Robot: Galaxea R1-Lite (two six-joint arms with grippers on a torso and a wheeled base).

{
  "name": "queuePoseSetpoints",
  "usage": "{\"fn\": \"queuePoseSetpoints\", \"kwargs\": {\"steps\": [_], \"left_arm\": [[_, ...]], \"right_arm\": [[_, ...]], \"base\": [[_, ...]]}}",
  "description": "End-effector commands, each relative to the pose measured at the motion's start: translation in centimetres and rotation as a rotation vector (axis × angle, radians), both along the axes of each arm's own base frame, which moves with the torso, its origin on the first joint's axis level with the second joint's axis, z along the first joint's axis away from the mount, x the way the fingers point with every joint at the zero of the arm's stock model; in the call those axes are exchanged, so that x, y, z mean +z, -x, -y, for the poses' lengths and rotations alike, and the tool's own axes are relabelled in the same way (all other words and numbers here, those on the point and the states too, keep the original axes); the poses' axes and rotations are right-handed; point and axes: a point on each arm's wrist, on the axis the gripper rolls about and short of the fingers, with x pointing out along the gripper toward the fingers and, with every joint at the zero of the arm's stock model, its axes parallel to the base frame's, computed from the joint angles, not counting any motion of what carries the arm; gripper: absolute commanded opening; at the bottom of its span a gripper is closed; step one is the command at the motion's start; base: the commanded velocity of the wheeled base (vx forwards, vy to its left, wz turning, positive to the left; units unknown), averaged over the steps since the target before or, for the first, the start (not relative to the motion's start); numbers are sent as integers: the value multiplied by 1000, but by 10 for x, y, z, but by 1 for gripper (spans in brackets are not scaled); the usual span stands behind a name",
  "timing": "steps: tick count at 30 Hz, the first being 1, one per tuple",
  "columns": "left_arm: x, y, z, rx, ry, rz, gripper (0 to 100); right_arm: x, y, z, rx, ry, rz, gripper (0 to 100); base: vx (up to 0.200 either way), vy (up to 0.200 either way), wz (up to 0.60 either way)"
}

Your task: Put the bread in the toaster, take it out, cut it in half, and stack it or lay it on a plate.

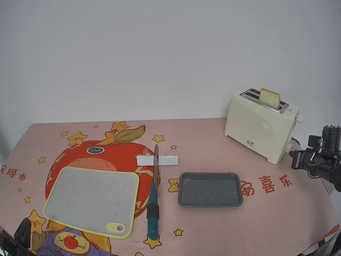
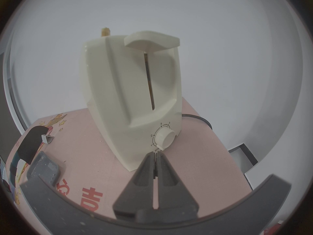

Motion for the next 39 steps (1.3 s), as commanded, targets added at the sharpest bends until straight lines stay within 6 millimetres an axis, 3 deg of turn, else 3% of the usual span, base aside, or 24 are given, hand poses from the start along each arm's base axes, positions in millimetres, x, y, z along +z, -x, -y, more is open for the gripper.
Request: {"fn": "queuePoseSetpoints", "kwargs": {"steps": [1,7,26,32,33,39], "left_arm": [[-4,-1,0,0,0,-17,0],[-4,-1,0,0,0,-17,0],[-4,-1,0,0,0,-17,0],[-4,-1,0,0,0,-17,0],[-4,-1,0,0,0,-17,0],[-4,-1,0,-1,0,-17,0]], "right_arm": [[3,2,0,1,0,14,0],[5,6,-2,15,11,22,0],[82,57,-18,111,-6,379,0],[83,60,-17,119,-5,387,0],[84,60,-17,121,-6,395,100],[93,70,-18,162,-31,440,100]], "base": [[0,0,0],[0,0,0],[0,0,0],[0,0,0],[0,0,0],[0,0,0]]}}
